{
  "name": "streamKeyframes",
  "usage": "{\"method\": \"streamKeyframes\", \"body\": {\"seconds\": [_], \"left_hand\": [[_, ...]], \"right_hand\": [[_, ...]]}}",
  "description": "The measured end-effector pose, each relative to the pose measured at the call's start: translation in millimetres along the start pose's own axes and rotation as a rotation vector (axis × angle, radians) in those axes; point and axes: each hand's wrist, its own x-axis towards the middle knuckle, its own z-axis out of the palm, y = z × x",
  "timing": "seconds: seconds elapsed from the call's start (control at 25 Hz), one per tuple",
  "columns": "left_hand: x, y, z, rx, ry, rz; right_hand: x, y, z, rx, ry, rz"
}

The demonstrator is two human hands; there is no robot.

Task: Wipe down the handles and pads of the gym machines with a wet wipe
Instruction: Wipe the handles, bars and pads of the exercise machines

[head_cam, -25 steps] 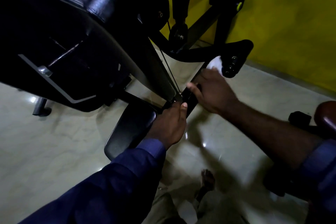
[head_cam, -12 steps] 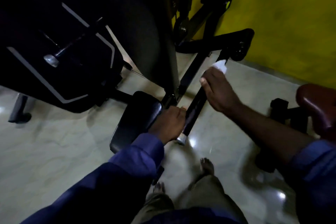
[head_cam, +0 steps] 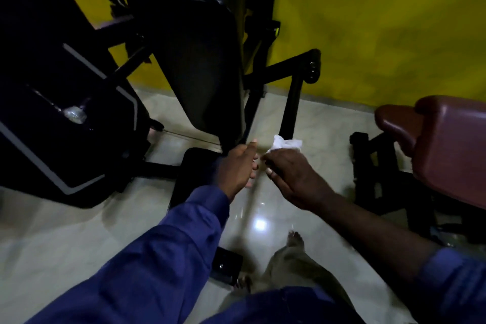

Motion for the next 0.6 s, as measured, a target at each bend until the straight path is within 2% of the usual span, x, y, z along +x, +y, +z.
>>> {"method": "streamKeyframes", "body": {"seconds": [0.16, 0.28, 0.36, 0.44, 0.6], "left_hand": [[1.8, 2.5, 13.5, 0.031, -0.068, 0.016], [3.1, 12.0, 16.4, 0.015, -0.047, 0.010], [4.6, 17.2, 14.7, 0.024, -0.035, 0.008], [3.4, 17.8, 12.5, 0.027, -0.044, 0.010], [2.5, 13.3, 10.1, -0.004, -0.057, 0.019]], "right_hand": [[22.7, 4.4, -3.2, 0.082, 0.275, 0.331], [22.8, 14.3, 9.8, -0.086, 0.243, 0.433], [20.7, 9.9, 12.8, -0.066, 0.242, 0.492], [11.9, -0.7, 18.1, -0.050, 0.274, 0.427], [-9.5, -16.6, 15.8, -0.125, 0.226, 0.253]]}}
